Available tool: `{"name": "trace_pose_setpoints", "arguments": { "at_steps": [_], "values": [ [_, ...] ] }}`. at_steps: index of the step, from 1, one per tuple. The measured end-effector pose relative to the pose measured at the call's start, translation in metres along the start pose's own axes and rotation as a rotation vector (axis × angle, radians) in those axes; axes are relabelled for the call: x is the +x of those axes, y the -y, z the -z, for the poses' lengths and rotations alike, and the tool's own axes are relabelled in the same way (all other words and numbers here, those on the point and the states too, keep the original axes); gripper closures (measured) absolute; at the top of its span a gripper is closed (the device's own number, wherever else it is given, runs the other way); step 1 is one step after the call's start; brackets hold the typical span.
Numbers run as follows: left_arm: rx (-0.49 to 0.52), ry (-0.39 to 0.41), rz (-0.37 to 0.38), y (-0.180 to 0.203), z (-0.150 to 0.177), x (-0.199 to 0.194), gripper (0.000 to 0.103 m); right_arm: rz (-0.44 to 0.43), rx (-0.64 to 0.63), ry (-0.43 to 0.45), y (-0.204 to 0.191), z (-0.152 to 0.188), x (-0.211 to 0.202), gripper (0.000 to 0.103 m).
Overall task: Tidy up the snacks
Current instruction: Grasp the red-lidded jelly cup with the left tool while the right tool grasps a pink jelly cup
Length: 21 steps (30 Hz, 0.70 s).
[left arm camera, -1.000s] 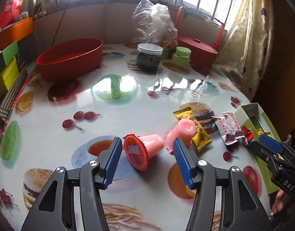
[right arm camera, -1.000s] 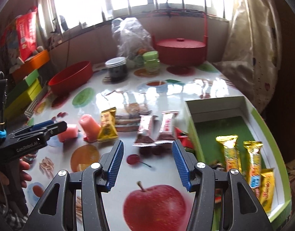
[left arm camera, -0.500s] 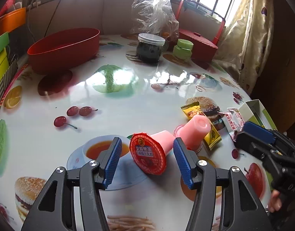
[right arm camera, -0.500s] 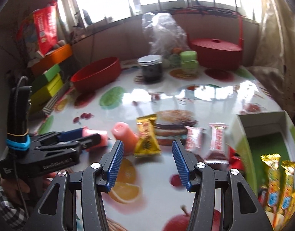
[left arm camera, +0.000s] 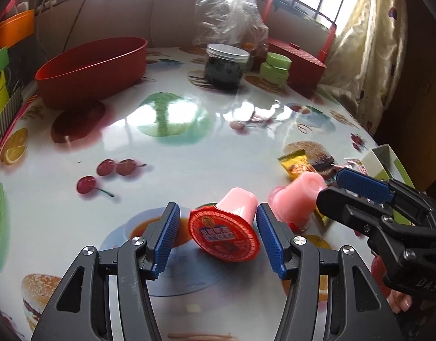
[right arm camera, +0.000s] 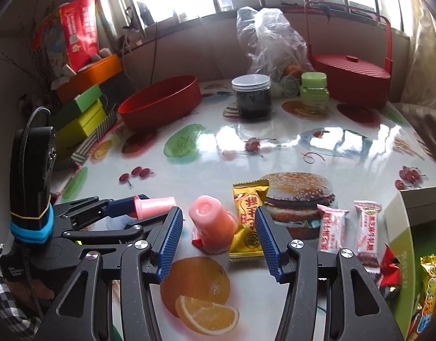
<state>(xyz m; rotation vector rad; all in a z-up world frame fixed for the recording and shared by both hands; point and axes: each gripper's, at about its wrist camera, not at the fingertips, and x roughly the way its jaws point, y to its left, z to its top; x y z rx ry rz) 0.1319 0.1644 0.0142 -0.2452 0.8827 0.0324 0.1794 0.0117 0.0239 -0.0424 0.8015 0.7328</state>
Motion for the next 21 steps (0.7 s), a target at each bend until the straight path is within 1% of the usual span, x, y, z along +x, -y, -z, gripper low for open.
{"name": "trace_pose_setpoints", "arguments": {
  "at_steps": [3, 8, 11, 16, 19, 21],
  "values": [
    [-0.029, 0.005, -0.026, -0.008, -0.001, -0.001, 0.046, -0.004, -0.013, -0.013, -0.003, -0.001, 0.007, 0.05],
    [-0.055, 0.015, -0.039, -0.019, 0.0, -0.004, 0.046, -0.003, -0.02, -0.036, -0.006, -0.002, 0.018, 0.05],
    [-0.068, 0.022, -0.046, -0.024, 0.001, -0.005, 0.046, 0.017, -0.031, -0.024, -0.008, -0.003, 0.02, 0.05],
    [-0.084, 0.031, -0.051, -0.029, 0.003, -0.008, 0.046, 0.019, -0.04, -0.024, -0.011, -0.004, 0.023, 0.051],
    [-0.086, 0.034, -0.052, -0.029, 0.004, -0.008, 0.046, 0.019, -0.048, -0.028, -0.013, -0.005, 0.026, 0.056],
    [-0.086, 0.037, -0.052, -0.029, 0.004, -0.009, 0.046, 0.021, -0.052, -0.032, -0.015, -0.004, 0.028, 0.062]
  ]
}}
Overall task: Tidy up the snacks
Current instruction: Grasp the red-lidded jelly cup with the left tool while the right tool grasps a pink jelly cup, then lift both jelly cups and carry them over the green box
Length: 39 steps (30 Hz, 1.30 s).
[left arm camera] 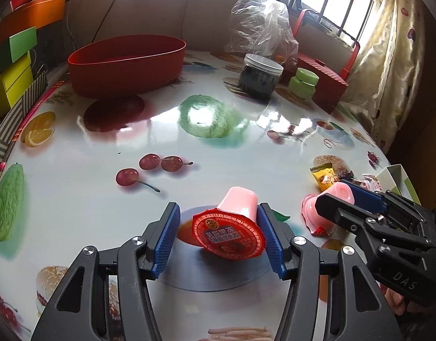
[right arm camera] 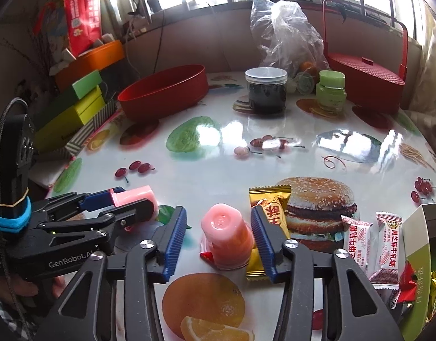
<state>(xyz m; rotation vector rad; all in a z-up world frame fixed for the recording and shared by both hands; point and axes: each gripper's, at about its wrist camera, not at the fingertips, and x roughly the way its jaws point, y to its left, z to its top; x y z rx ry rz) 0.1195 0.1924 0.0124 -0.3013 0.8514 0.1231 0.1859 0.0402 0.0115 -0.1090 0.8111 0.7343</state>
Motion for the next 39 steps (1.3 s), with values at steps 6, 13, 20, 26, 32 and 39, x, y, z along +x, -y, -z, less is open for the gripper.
{"name": "trace_pose_setpoints", "arguments": {
  "at_steps": [6, 13, 20, 26, 32, 39],
  "values": [
    [-0.004, 0.002, -0.003, -0.001, 0.001, -0.001, 0.05, 0.03, -0.007, -0.002, -0.001, 0.002, 0.002, 0.072],
    [-0.006, 0.002, -0.001, -0.001, 0.001, -0.001, 0.057, 0.033, -0.003, 0.007, -0.001, 0.003, 0.001, 0.073],
    [-0.013, 0.004, -0.001, -0.002, 0.002, -0.002, 0.058, 0.024, -0.004, 0.02, -0.001, 0.002, -0.003, 0.075],
    [-0.015, 0.007, -0.001, -0.002, 0.002, -0.005, 0.058, 0.017, -0.006, 0.026, -0.002, 0.003, -0.005, 0.075],
    [-0.016, 0.013, 0.002, 0.0, 0.003, -0.01, 0.058, 0.012, 0.0, 0.036, -0.002, 0.003, -0.009, 0.075],
    [-0.009, 0.023, 0.0, 0.002, 0.004, -0.019, 0.058, 0.006, 0.004, 0.047, -0.005, 0.005, -0.015, 0.075]
  ]
}}
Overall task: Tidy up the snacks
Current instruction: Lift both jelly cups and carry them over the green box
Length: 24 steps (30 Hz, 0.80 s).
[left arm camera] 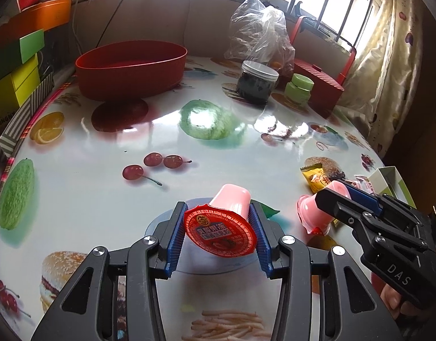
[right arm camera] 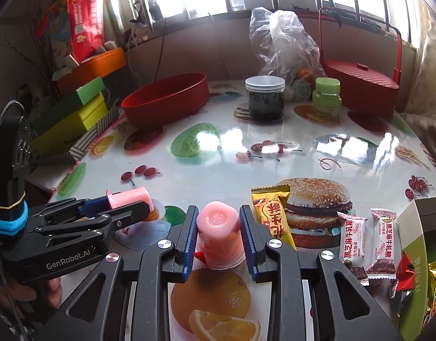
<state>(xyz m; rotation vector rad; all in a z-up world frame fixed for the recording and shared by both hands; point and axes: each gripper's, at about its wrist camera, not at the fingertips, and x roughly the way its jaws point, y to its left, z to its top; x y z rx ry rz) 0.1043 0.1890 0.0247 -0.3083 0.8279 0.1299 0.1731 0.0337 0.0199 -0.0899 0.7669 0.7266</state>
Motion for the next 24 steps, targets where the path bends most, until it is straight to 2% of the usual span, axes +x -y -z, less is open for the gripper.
{"name": "trace_pose_setpoints", "arguments": {
  "at_steps": [24],
  "values": [
    [0.075, 0.04, 0.056, 0.045, 0.004, -0.035, 0.058, 0.029, 0.042, 0.056, 0.014, 0.005, -0.051, 0.075]
  ]
}}
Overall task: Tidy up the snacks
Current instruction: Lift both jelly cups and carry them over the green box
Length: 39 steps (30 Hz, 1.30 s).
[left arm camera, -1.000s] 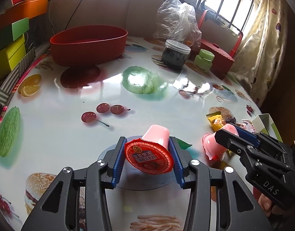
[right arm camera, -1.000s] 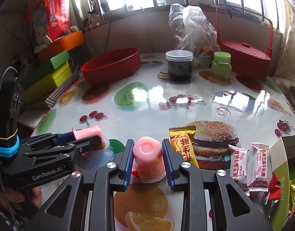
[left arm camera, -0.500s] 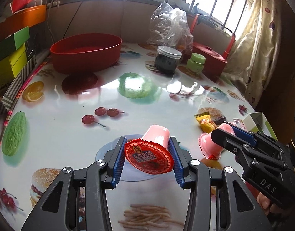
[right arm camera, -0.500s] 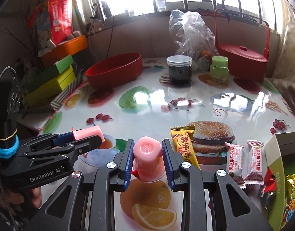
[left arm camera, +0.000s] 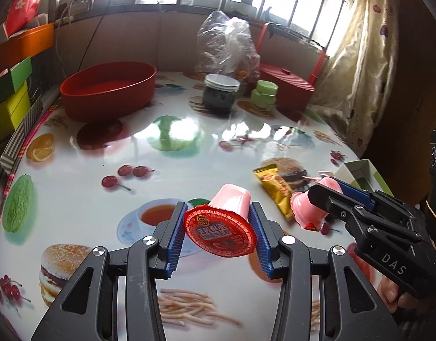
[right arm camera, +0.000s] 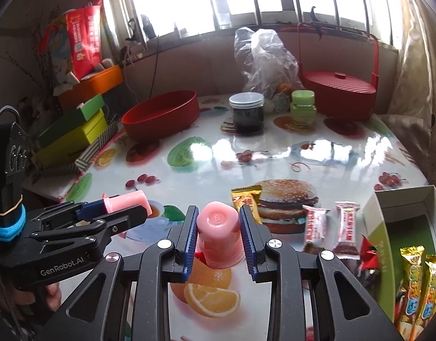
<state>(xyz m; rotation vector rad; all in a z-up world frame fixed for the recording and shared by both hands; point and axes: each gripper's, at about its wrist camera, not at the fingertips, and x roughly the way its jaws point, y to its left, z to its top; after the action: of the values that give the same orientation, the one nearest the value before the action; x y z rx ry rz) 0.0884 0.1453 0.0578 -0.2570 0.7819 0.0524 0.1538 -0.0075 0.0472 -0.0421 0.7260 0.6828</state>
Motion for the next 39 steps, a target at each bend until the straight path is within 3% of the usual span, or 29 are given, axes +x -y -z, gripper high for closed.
{"name": "trace_pose_setpoints", "arguments": {
  "at_steps": [21, 39],
  "values": [
    [0.118, 0.007, 0.095, 0.074, -0.006, -0.011, 0.058, 0.083, 0.082, 0.08, 0.039, 0.006, -0.065, 0.075],
    [0.198, -0.031, 0.183, 0.131, -0.005, 0.0, 0.058, 0.159, 0.164, 0.121, 0.082, 0.021, -0.105, 0.075]
  ]
}}
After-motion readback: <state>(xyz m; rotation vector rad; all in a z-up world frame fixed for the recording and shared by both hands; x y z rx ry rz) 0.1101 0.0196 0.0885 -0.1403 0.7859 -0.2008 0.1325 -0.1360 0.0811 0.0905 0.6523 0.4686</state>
